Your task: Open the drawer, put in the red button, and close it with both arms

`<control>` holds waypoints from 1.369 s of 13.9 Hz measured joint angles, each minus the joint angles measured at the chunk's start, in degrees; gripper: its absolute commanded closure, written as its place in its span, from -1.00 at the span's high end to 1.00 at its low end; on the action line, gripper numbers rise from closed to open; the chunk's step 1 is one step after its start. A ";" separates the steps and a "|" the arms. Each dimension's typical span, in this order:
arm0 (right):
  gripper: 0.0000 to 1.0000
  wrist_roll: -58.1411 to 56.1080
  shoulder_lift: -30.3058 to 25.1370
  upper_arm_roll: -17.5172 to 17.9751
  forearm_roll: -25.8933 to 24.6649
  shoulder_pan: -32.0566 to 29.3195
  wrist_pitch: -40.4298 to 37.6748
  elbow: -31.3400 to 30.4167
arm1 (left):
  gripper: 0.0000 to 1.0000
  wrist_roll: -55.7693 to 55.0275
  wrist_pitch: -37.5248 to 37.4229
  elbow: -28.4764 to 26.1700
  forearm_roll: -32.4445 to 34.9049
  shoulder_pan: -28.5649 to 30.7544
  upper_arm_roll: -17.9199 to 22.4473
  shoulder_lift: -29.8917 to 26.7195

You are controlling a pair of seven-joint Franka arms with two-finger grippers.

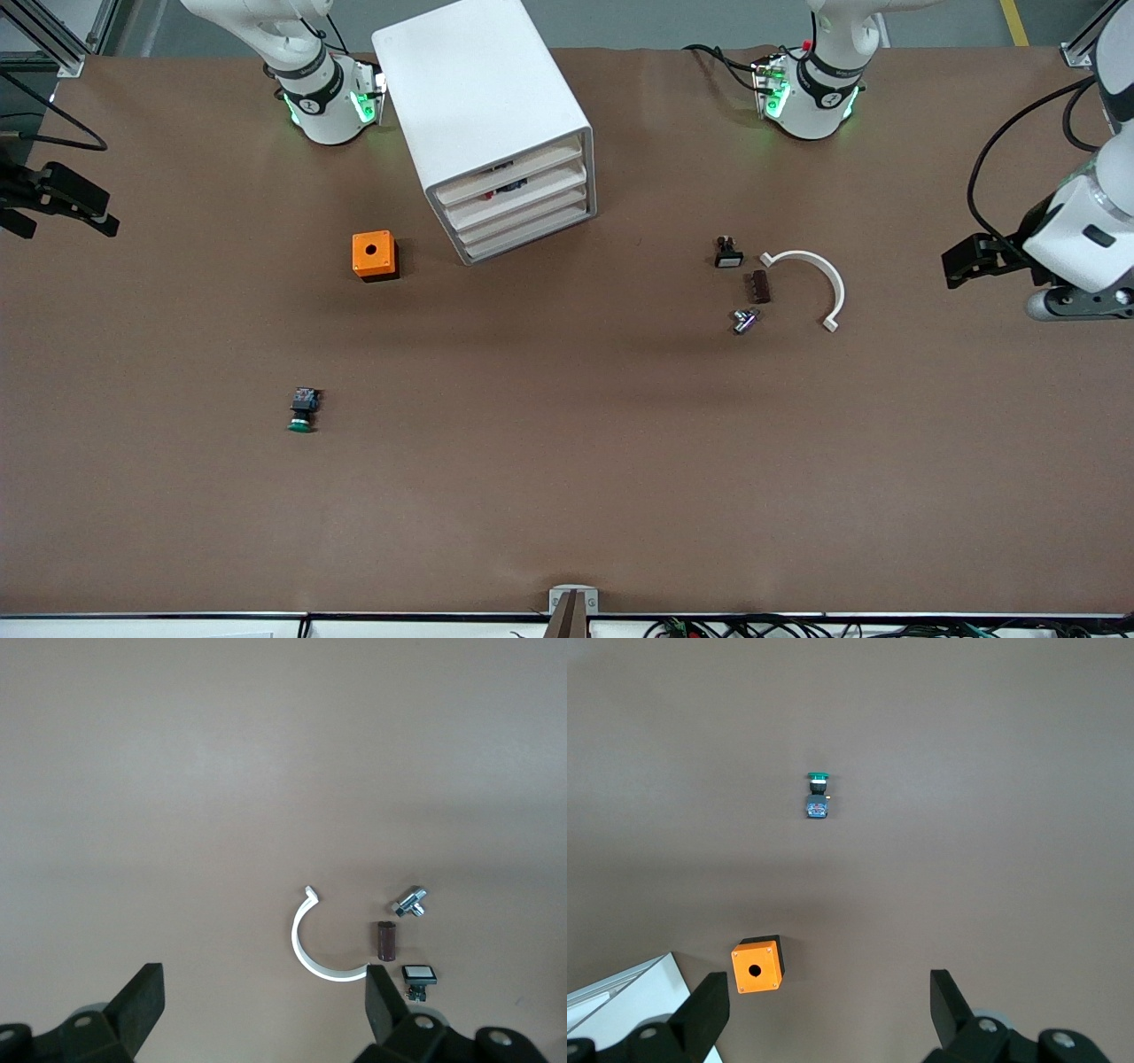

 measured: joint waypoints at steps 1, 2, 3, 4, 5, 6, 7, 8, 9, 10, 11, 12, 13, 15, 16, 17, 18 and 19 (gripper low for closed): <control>1.00 -0.01 0.00 0.00 0.00 0.00 0.00 0.00 | 1.00 0.05 -0.36 0.44 -1.98 1.92 0.09 0.20; 1.00 -0.01 0.00 0.00 0.00 0.00 0.00 0.00 | 1.00 0.40 -0.50 0.76 -3.91 4.11 0.10 0.32; 1.00 -0.01 0.00 0.00 0.00 0.00 0.00 0.00 | 1.00 0.87 -0.56 1.06 -5.02 5.84 0.12 0.34; 1.00 -0.01 0.00 0.00 0.00 0.00 0.00 0.00 | 1.00 1.16 -0.81 1.44 -5.43 6.81 0.14 0.32; 1.00 -0.02 0.00 0.01 0.00 0.00 0.00 0.00 | 1.00 1.26 -1.21 1.80 -5.49 7.06 0.15 0.31; 1.00 -0.02 0.00 0.00 0.00 0.00 0.00 0.00 | 1.00 1.49 -1.51 2.03 -5.49 6.82 0.14 0.15; 1.00 -0.02 0.00 0.00 0.00 0.00 0.00 0.00 | 1.00 1.95 -1.79 2.05 -5.43 5.99 0.20 -0.38; 1.00 -0.03 0.00 0.01 0.00 0.00 0.01 0.00 | 1.00 2.41 -2.32 1.81 -4.67 3.85 0.83 -1.30; 1.00 -0.03 0.00 0.02 0.00 0.00 0.02 0.00 | 1.00 2.43 -2.93 1.01 -3.17 0.63 2.09 -2.54; 1.00 -0.03 0.00 0.03 0.00 0.00 0.03 0.00 | 1.00 2.34 -3.26 -0.52 -2.11 -2.33 3.21 -4.07; 1.00 -0.04 0.00 0.03 -0.01 0.00 0.05 0.00 | 1.00 2.17 -3.34 -2.53 -1.85 -4.12 3.88 -5.75; 1.00 -0.04 0.00 0.03 -0.01 0.00 0.05 0.00 | 1.00 2.14 -3.26 -4.84 -1.99 -4.90 4.54 -7.46; 1.00 -0.04 0.00 0.03 -0.01 0.00 0.07 0.01 | 1.00 2.18 -2.93 -7.19 -2.42 -5.06 5.38 -9.14; 1.00 -0.05 0.00 0.03 -0.01 0.00 0.08 0.01 | 1.00 2.56 -1.84 -11.43 -3.25 -5.03 7.42 -11.90; 1.00 -0.05 0.00 0.04 -0.01 0.00 0.08 0.01 | 1.00 2.70 -1.34 -12.79 -3.42 -5.00 8.06 -12.69; 1.00 -0.05 0.00 0.03 -0.01 0.00 0.08 0.01 | 1.00 2.73 -0.99 -13.55 -3.47 -5.00 8.30 -13.13; 1.00 -0.05 0.00 0.04 -0.01 0.00 0.08 0.01 | 1.00 2.73 -0.77 -13.86 -3.48 -5.05 8.29 -13.29; 1.00 -0.06 0.00 0.04 -0.01 0.00 0.08 0.01 | 1.00 2.73 -0.70 -13.94 -3.48 -5.15 8.28 -13.30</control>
